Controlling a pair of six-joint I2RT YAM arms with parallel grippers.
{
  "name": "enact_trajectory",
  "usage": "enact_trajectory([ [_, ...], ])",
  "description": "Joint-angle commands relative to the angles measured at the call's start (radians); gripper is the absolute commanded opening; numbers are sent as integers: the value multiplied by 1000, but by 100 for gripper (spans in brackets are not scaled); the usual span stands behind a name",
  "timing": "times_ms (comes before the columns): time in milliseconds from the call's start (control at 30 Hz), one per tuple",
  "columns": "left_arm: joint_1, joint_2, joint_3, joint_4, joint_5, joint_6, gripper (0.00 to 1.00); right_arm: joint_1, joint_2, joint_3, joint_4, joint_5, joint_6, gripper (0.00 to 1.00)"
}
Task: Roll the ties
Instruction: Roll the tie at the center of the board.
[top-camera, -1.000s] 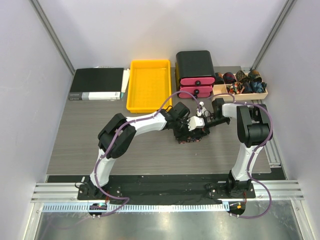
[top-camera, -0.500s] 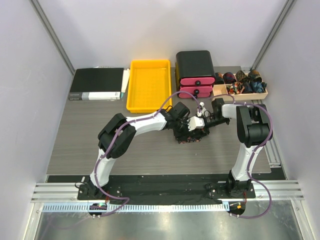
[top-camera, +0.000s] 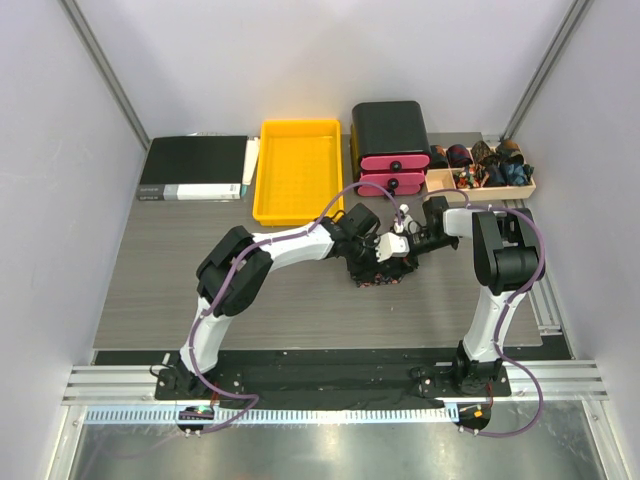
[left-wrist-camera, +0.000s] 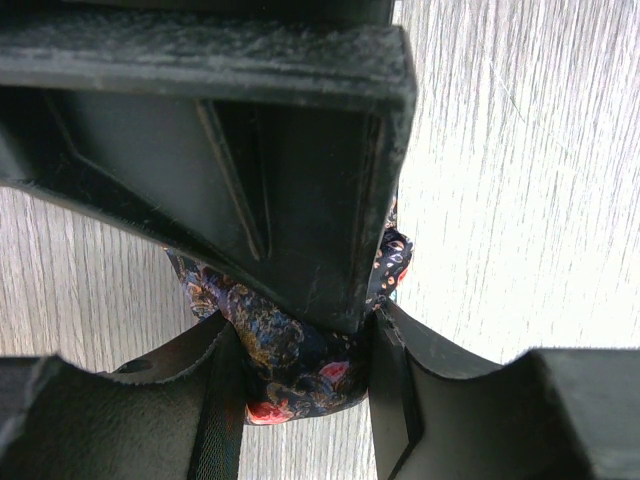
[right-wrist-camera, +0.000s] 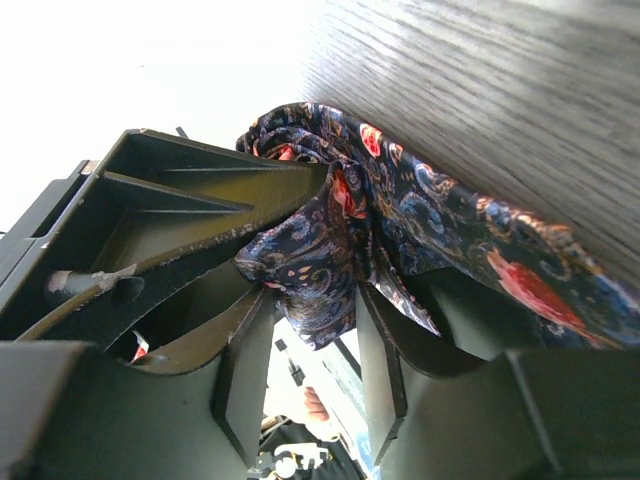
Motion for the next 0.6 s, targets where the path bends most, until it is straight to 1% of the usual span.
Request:
enact_trajectory([
  [0,-14,138,-72,-190,-8,9,38,9,-40,16,149,38,33,46],
  [133,-14,138,-75,-190,-5,11,38,3,-51,13,149,44,26,50],
  [333,-12,135,-75,-189,0,8,39,-8,-37,25,160,52,34,49],
  [567,-11,135,-75,-192,0,14,39,-26,-37,38,177,44,51,51],
])
